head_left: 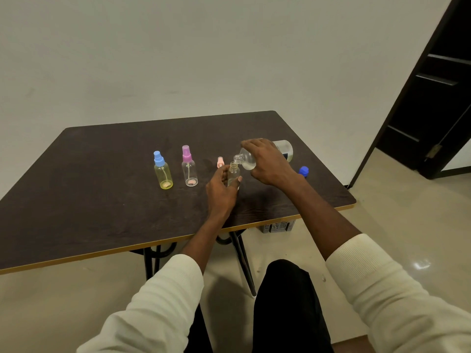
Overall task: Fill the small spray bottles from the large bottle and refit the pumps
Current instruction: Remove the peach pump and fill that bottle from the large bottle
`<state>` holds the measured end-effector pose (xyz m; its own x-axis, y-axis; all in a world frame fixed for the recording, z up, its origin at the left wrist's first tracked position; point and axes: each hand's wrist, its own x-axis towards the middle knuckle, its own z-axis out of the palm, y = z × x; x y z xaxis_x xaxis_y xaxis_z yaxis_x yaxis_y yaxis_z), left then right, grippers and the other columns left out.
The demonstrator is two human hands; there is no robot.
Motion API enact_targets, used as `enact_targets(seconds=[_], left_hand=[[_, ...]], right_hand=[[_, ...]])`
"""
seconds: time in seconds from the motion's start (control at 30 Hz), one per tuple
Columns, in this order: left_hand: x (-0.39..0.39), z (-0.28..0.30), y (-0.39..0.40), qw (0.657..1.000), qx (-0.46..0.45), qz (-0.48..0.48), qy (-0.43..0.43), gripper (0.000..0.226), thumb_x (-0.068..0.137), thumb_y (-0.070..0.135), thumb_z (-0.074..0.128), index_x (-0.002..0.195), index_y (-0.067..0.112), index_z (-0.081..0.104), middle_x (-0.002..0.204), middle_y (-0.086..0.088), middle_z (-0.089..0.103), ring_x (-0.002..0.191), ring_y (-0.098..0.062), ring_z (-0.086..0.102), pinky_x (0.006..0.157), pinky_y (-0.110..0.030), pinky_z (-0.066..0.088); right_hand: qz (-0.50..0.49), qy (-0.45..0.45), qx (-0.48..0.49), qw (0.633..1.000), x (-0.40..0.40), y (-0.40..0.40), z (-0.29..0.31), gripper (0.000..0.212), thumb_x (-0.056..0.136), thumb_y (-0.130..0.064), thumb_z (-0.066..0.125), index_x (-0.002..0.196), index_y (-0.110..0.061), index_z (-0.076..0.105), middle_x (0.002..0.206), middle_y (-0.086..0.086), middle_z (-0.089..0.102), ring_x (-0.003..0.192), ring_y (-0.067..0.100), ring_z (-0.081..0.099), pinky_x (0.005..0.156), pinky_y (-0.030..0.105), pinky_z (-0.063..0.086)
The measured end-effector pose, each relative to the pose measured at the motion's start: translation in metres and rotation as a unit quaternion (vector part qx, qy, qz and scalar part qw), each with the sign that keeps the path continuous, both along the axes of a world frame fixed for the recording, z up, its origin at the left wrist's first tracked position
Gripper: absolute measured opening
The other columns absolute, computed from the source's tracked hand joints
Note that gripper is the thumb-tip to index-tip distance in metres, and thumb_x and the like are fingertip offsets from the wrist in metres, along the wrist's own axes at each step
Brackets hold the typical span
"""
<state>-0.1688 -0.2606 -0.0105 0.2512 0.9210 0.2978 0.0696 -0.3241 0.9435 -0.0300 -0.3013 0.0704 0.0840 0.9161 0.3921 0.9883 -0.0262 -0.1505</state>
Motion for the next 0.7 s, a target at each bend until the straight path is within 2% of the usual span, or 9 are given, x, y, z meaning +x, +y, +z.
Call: enact_targets(seconds=[0.23,0.7], left_hand=[[0.0000,0.0005,0.0000,1.000,0.000,-0.003,-0.004,0.046,0.088,0.011,0.073,0.132,0.011,0.058,0.111,0.007,0.065,0.101,-0.009,0.064,0.091,-0.023,0.052],[0.0009,-0.0012,0.0008,1.000,0.004,-0.001,0.004,0.041,0.089,0.015,0.072,0.128,0.016,0.060,0.107,0.009,0.066,0.101,-0.009,0.066,0.091,-0.028,0.055]], right_hand=[[0.001,0.003,-0.001,1.000,-0.0009,-0.0001,0.0006,0.075,0.076,-0.011,0.077,0.143,-0.014,0.043,0.145,0.006,0.048,0.135,0.025,0.039,0.115,0.040,0.025],[0.003,0.002,0.002,1.000,-0.0006,-0.0008,0.0013,0.075,0.076,-0.009,0.077,0.143,-0.014,0.044,0.145,0.006,0.048,0.135,0.025,0.040,0.115,0.040,0.025]])
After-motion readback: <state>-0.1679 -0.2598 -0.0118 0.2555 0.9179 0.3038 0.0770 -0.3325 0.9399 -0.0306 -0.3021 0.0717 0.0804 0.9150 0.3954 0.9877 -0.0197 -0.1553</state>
